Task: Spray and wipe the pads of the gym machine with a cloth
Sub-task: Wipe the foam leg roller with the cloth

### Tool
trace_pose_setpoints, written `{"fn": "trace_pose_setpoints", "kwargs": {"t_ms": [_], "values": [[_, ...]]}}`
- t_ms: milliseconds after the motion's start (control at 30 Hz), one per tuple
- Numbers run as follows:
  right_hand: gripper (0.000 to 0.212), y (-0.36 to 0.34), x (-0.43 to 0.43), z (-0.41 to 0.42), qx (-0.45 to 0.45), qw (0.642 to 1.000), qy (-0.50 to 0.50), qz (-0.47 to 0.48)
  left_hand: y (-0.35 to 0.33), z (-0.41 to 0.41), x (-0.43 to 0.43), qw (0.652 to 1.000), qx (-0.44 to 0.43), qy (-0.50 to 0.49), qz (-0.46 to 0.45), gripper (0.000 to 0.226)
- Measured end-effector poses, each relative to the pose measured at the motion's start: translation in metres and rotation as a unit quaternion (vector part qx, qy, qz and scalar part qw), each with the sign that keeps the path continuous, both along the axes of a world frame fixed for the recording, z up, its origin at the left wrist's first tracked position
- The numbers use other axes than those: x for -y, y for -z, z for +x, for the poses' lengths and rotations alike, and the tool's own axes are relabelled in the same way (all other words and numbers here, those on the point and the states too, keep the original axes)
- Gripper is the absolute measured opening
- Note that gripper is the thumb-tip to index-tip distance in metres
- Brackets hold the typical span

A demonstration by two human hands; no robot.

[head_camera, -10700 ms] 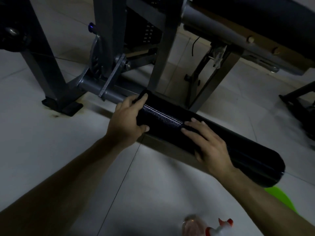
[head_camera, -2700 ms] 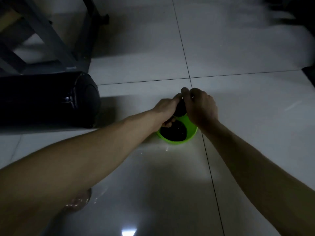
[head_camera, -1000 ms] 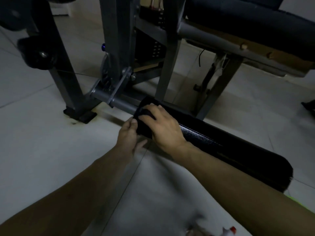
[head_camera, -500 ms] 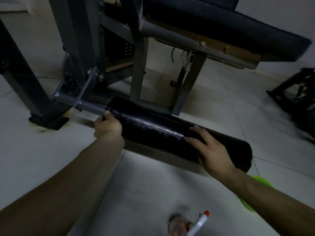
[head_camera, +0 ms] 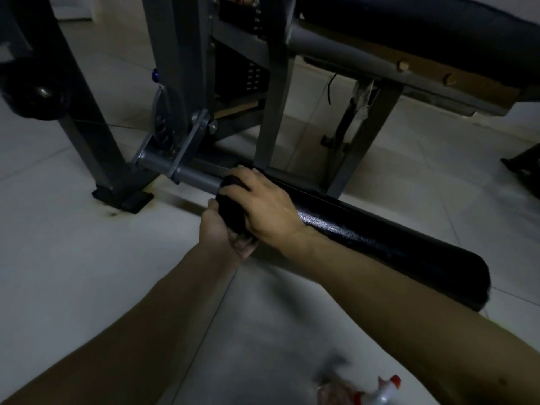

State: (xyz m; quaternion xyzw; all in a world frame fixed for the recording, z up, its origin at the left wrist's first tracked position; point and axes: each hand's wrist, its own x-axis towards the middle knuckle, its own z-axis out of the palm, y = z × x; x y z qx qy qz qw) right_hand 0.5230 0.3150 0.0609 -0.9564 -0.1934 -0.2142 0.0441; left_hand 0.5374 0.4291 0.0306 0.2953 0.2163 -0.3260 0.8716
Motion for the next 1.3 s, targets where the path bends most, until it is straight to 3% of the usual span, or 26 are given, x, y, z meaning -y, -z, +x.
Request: {"fn": "trace_pose_setpoints", "kwargs": {"t_ms": [200, 300, 400, 500, 600, 667, 800, 1067, 1300], "values": [[0.042, -0.001, 0.109, -0.102, 0.031, 0.998, 0.045, -0.019, -0.004, -0.015, 0.032, 0.976, -0.002, -0.063, 0.210, 0.088], [0.052, 0.001, 0.170, -0.172, 0.036, 0.996, 0.075, -0.035, 0.005, -0.033, 0.057, 0.973, 0.003, -0.064, 0.222, 0.118], [0.074, 0.006, 0.218, -0.234, 0.026, 0.989, 0.134, -0.051, 0.004, -0.049, 0.080, 0.983, 0.022, -0.038, 0.177, 0.095], [0.089, 0.009, 0.250, -0.287, -0.006, 0.980, 0.189, -0.055, 0.002, -0.047, 0.093, 0.979, 0.033, -0.034, 0.197, 0.092], [0.069, 0.012, 0.264, -0.314, -0.028, 0.975, 0.220, -0.021, -0.002, -0.047, 0.096, 0.975, 0.017, -0.053, 0.215, 0.088], [0.053, 0.014, 0.259, -0.309, -0.012, 0.976, 0.216, 0.001, -0.009, -0.050, 0.097, 0.975, 0.012, -0.051, 0.217, 0.082], [0.041, 0.017, 0.226, -0.255, 0.013, 0.989, 0.146, 0.016, -0.021, -0.050, 0.094, 0.978, 0.011, -0.022, 0.205, 0.072], [0.036, 0.012, 0.102, -0.098, 0.024, 0.998, 0.036, 0.039, -0.003, -0.019, 0.042, 0.991, -0.022, -0.037, 0.127, 0.090], [0.039, 0.004, 0.001, 0.009, -0.002, 0.999, -0.022, 0.034, -0.006, -0.005, 0.005, 1.000, -0.005, 0.013, -0.010, 0.058]]}}
